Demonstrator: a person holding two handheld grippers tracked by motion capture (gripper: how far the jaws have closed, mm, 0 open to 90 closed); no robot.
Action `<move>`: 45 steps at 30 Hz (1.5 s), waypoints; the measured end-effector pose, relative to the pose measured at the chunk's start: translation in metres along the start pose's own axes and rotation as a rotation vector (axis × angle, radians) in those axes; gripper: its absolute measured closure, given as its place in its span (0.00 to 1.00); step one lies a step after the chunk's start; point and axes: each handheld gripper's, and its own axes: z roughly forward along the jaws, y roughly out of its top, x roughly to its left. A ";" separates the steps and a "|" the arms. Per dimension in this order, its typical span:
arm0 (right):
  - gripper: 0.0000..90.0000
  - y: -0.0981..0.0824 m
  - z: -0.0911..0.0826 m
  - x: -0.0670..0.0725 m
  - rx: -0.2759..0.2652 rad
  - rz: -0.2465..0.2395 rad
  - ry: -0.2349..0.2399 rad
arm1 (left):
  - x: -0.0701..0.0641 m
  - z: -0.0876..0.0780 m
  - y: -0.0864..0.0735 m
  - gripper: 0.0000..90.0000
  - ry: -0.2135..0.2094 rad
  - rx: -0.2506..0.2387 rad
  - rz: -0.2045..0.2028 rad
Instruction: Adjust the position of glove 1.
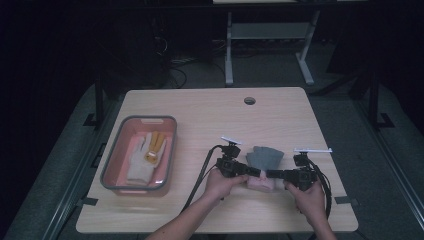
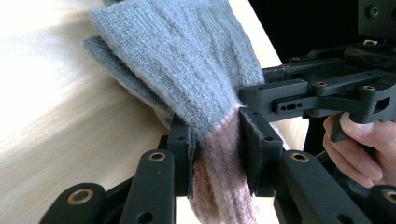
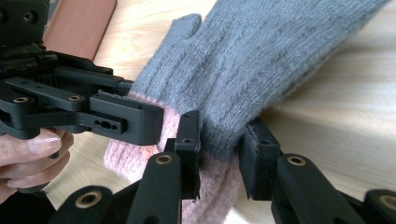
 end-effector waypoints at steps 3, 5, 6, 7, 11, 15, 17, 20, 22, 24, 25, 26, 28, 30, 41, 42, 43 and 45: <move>0.79 0.003 0.000 0.006 0.004 -0.006 0.004 | 0.001 -0.007 0.000 0.75 -0.004 -0.007 0.011; 0.78 0.005 0.002 0.010 0.002 -0.022 0.008 | 0.002 -0.013 0.000 0.75 -0.005 -0.012 0.012; 0.78 0.006 0.002 0.012 0.002 -0.025 0.010 | 0.002 -0.015 0.000 0.75 -0.005 -0.017 0.013; 0.78 0.007 0.003 0.015 0.004 -0.026 0.011 | 0.002 -0.018 0.000 0.75 -0.004 -0.021 0.015; 0.78 0.012 0.005 0.024 0.007 -0.043 0.016 | 0.003 -0.028 0.000 0.75 0.002 -0.030 0.015; 0.78 0.017 0.008 0.032 0.010 -0.059 0.025 | 0.004 -0.038 0.002 0.75 0.004 -0.041 0.024; 0.78 0.020 0.009 0.036 0.011 -0.066 0.027 | 0.005 -0.042 0.002 0.75 0.005 -0.048 0.026; 0.78 0.023 0.011 0.042 0.013 -0.075 0.026 | 0.007 -0.049 0.002 0.75 0.004 -0.051 0.033; 0.78 0.025 0.012 0.045 0.020 -0.077 0.032 | 0.007 -0.053 0.002 0.75 -0.001 -0.055 0.030; 0.78 0.026 0.013 0.048 0.020 -0.081 0.037 | 0.009 -0.056 0.002 0.75 -0.002 -0.063 0.028; 0.78 0.027 0.013 0.049 0.021 -0.086 0.040 | 0.009 -0.058 0.001 0.75 -0.001 -0.065 0.032; 0.78 0.028 0.014 0.050 0.021 -0.086 0.043 | 0.009 -0.060 0.001 0.75 0.002 -0.063 0.034; 0.78 0.029 0.016 0.053 0.020 -0.097 0.044 | 0.009 -0.063 0.001 0.75 0.005 -0.068 0.030; 0.78 0.030 0.017 0.055 0.029 -0.097 0.048 | 0.010 -0.066 0.001 0.75 0.004 -0.068 0.033; 0.78 0.038 0.024 0.068 0.041 -0.126 0.062 | 0.012 -0.082 0.001 0.75 0.017 -0.083 0.042; 0.78 0.039 0.024 0.070 0.048 -0.124 0.063 | 0.012 -0.084 0.001 0.75 0.018 -0.083 0.043; 0.78 0.040 0.025 0.071 0.048 -0.128 0.062 | 0.013 -0.086 0.001 0.75 0.017 -0.089 0.043; 0.78 0.042 0.027 0.075 0.051 -0.139 0.066 | 0.014 -0.089 0.001 0.75 0.018 -0.094 0.041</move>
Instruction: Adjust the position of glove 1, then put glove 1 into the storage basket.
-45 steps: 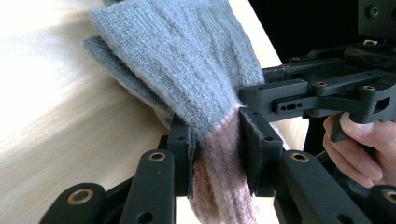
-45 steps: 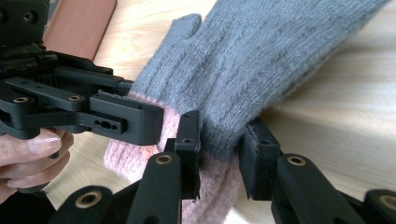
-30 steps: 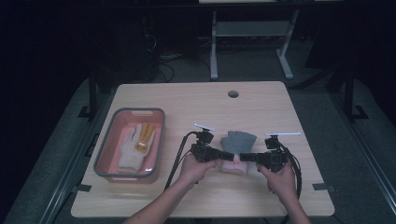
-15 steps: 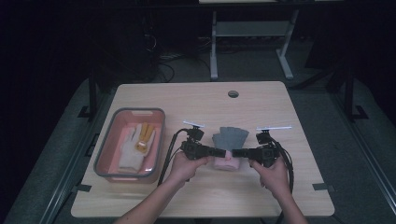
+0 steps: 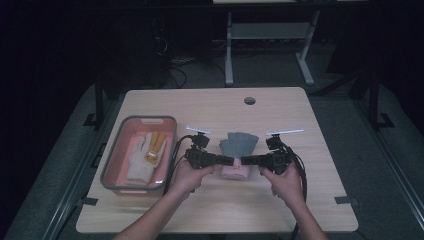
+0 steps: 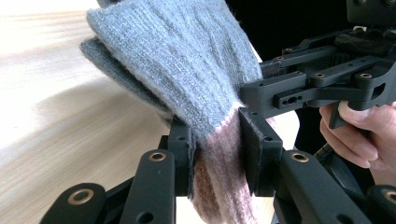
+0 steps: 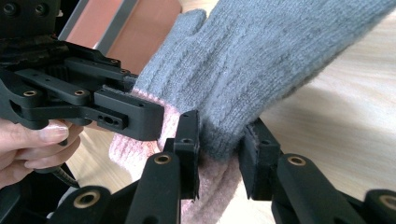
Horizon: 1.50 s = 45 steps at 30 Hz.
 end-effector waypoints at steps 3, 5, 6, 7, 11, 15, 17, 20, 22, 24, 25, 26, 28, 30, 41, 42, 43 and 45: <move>0.78 0.002 0.002 0.003 0.004 -0.002 0.001 | 0.001 -0.005 0.000 0.75 0.007 -0.004 -0.003; 0.78 0.004 0.004 0.005 0.007 -0.007 0.001 | 0.003 -0.008 0.001 0.75 0.010 -0.008 -0.001; 0.78 0.007 0.006 0.007 0.008 -0.011 0.007 | 0.004 -0.009 0.001 0.75 0.009 -0.006 -0.003; 0.78 0.007 0.006 0.007 0.008 -0.011 0.007 | 0.004 -0.011 0.001 0.75 0.011 -0.009 -0.001; 0.78 0.011 0.011 0.012 0.020 -0.016 0.011 | 0.006 -0.018 0.001 0.75 0.017 -0.011 -0.002; 0.78 0.016 0.014 0.018 0.020 -0.026 0.014 | 0.008 -0.025 0.002 0.75 0.022 -0.023 0.000; 0.78 0.017 0.015 0.020 0.023 -0.037 0.014 | 0.008 -0.028 0.002 0.75 0.027 -0.026 0.000; 0.78 0.020 0.017 0.024 0.026 -0.037 0.018 | 0.009 -0.032 0.001 0.75 0.027 -0.033 0.000; 0.78 0.021 0.018 0.025 0.029 -0.036 0.022 | 0.009 -0.034 0.001 0.76 0.031 -0.036 -0.003; 0.78 0.022 0.019 0.027 0.028 -0.042 0.021 | 0.009 -0.036 0.002 0.76 0.030 -0.038 -0.005; 0.78 0.023 0.019 0.028 0.028 -0.041 0.022 | 0.009 -0.038 0.002 0.76 0.028 -0.040 -0.005; 0.78 0.024 0.019 0.029 0.028 -0.042 0.021 | 0.010 -0.039 0.002 0.76 0.027 -0.043 -0.003; 0.78 0.025 0.019 0.031 0.027 -0.054 0.022 | 0.010 -0.041 0.003 0.76 0.028 -0.046 0.001; 0.78 0.028 0.020 0.033 0.028 -0.057 0.021 | 0.010 -0.043 0.004 0.76 0.029 -0.050 -0.001; 0.78 0.033 0.027 0.041 0.031 -0.068 0.032 | 0.013 -0.054 0.003 0.76 0.044 -0.060 -0.002; 0.78 0.034 0.028 0.042 0.036 -0.076 0.033 | 0.013 -0.057 0.002 0.76 0.048 -0.059 0.005; 0.78 0.034 0.028 0.042 0.036 -0.076 0.033 | 0.013 -0.057 0.002 0.76 0.048 -0.059 0.005; 0.78 0.034 0.029 0.044 0.032 -0.081 0.034 | 0.014 -0.059 0.001 0.76 0.048 -0.064 0.001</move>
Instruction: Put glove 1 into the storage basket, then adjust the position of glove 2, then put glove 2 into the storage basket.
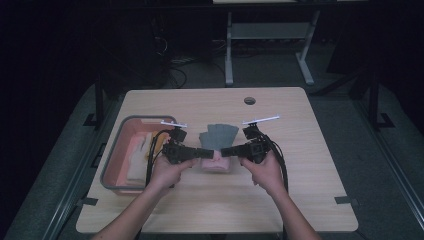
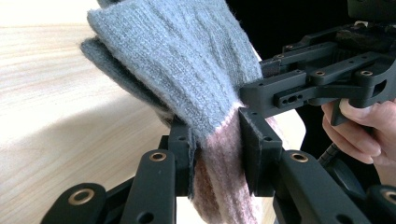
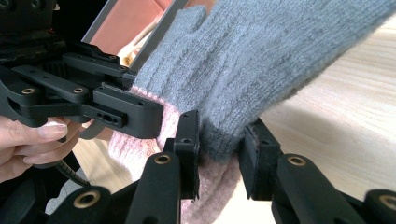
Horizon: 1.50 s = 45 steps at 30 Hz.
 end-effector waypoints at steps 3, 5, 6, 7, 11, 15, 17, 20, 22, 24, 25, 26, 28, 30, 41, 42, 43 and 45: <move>0.78 0.002 0.002 0.004 0.008 -0.003 0.000 | 0.001 -0.004 -0.001 0.76 0.004 0.000 0.001; 0.78 0.003 0.003 0.006 0.009 -0.011 -0.001 | 0.002 -0.007 0.000 0.76 0.005 -0.004 0.000; 0.78 0.004 0.004 0.007 0.008 -0.010 0.001 | 0.002 -0.008 0.000 0.76 0.005 -0.007 -0.001; 0.78 0.005 0.004 0.008 0.010 -0.010 0.003 | 0.003 -0.009 0.000 0.76 0.005 -0.004 0.001; 0.78 0.009 0.007 0.011 0.018 -0.021 0.001 | 0.005 -0.013 0.000 0.76 0.007 -0.013 -0.006; 0.78 0.010 0.010 0.014 0.023 -0.021 0.004 | 0.007 -0.017 -0.001 0.76 0.009 -0.015 -0.007; 0.78 0.011 0.012 0.014 0.023 -0.031 0.007 | 0.007 -0.019 -0.001 0.76 0.010 -0.017 -0.009; 0.78 0.013 0.013 0.017 0.023 -0.031 0.011 | 0.009 -0.022 -0.001 0.76 0.010 -0.019 -0.007; 0.78 0.015 0.014 0.019 0.022 -0.036 0.012 | 0.009 -0.025 -0.001 0.76 0.012 -0.023 -0.008; 0.78 0.016 0.015 0.021 0.025 -0.038 0.011 | 0.009 -0.028 0.000 0.76 0.015 -0.026 -0.012; 0.78 0.017 0.016 0.022 0.025 -0.037 0.012 | 0.010 -0.029 0.000 0.76 0.016 -0.025 -0.008; 0.78 0.018 0.017 0.023 0.023 -0.046 0.015 | 0.011 -0.031 0.000 0.76 0.016 -0.028 -0.011; 0.77 0.019 0.019 0.024 0.025 -0.046 0.020 | 0.012 -0.033 -0.001 0.76 0.019 -0.030 -0.011; 0.77 0.020 0.020 0.026 0.028 -0.044 0.023 | 0.013 -0.036 0.000 0.76 0.018 -0.032 -0.011; 0.76 0.029 0.028 0.033 0.025 -0.065 0.038 | 0.018 -0.049 0.001 0.76 0.032 -0.053 -0.017; 0.76 0.030 0.029 0.034 0.028 -0.063 0.039 | 0.019 -0.051 0.001 0.76 0.033 -0.056 -0.020; 0.76 0.030 0.030 0.035 0.029 -0.067 0.041 | 0.019 -0.052 0.001 0.76 0.033 -0.054 -0.017; 0.76 0.032 0.033 0.036 0.025 -0.074 0.044 | 0.021 -0.056 0.001 0.76 0.038 -0.059 -0.016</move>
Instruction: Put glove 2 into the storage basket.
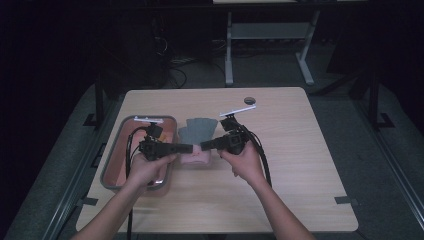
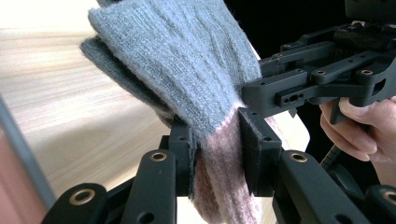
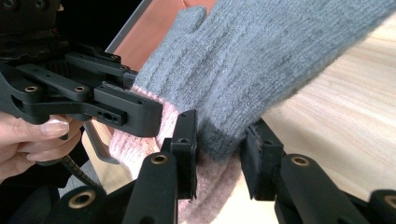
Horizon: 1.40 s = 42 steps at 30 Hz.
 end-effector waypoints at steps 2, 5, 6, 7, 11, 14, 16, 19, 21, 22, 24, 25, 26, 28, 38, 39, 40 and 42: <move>0.76 0.002 0.002 0.002 0.002 0.006 0.008 | 0.001 -0.003 0.001 0.76 0.003 -0.005 -0.001; 0.76 0.005 0.005 0.004 -0.004 -0.001 0.017 | 0.003 -0.009 0.002 0.76 0.010 -0.008 -0.001; 0.76 0.006 0.006 0.005 -0.002 -0.002 0.018 | 0.003 -0.011 0.002 0.76 0.012 -0.008 -0.002; 0.76 0.007 0.007 0.007 -0.001 0.000 0.019 | 0.004 -0.012 0.002 0.76 0.014 -0.013 -0.001; 0.76 0.011 0.012 0.012 0.001 -0.006 0.023 | 0.007 -0.019 0.002 0.76 0.020 -0.021 -0.005; 0.76 0.014 0.016 0.015 -0.001 -0.012 0.030 | 0.010 -0.024 0.001 0.76 0.023 -0.025 -0.006; 0.76 0.016 0.020 0.017 -0.001 -0.013 0.041 | 0.011 -0.029 0.001 0.76 0.027 -0.029 -0.015; 0.76 0.017 0.022 0.018 -0.002 -0.022 0.047 | 0.012 -0.032 0.001 0.76 0.030 -0.031 -0.015; 0.76 0.018 0.024 0.020 0.002 -0.013 0.051 | 0.014 -0.034 0.001 0.76 0.032 -0.033 -0.010; 0.76 0.019 0.025 0.020 0.000 -0.013 0.055 | 0.014 -0.035 0.000 0.76 0.032 -0.035 -0.010; 0.76 0.021 0.027 0.022 0.004 -0.017 0.061 | 0.016 -0.038 0.000 0.76 0.032 -0.037 -0.015; 0.76 0.021 0.027 0.022 0.004 -0.017 0.061 | 0.016 -0.039 0.000 0.76 0.033 -0.040 -0.015; 0.76 0.021 0.029 0.023 0.001 -0.011 0.066 | 0.017 -0.040 0.000 0.76 0.035 -0.042 -0.018; 0.76 0.024 0.032 0.026 0.003 -0.017 0.072 | 0.018 -0.043 0.000 0.76 0.035 -0.043 -0.017; 0.76 0.028 0.044 0.034 0.012 -0.021 0.099 | 0.027 -0.058 -0.005 0.76 0.042 -0.058 -0.014; 0.76 0.028 0.044 0.034 0.012 -0.021 0.099 | 0.027 -0.059 -0.005 0.76 0.045 -0.058 -0.017; 0.76 0.029 0.045 0.034 0.010 -0.029 0.102 | 0.028 -0.061 -0.005 0.76 0.045 -0.059 -0.016; 0.76 0.030 0.047 0.036 0.011 -0.021 0.109 | 0.030 -0.063 -0.006 0.76 0.046 -0.062 -0.019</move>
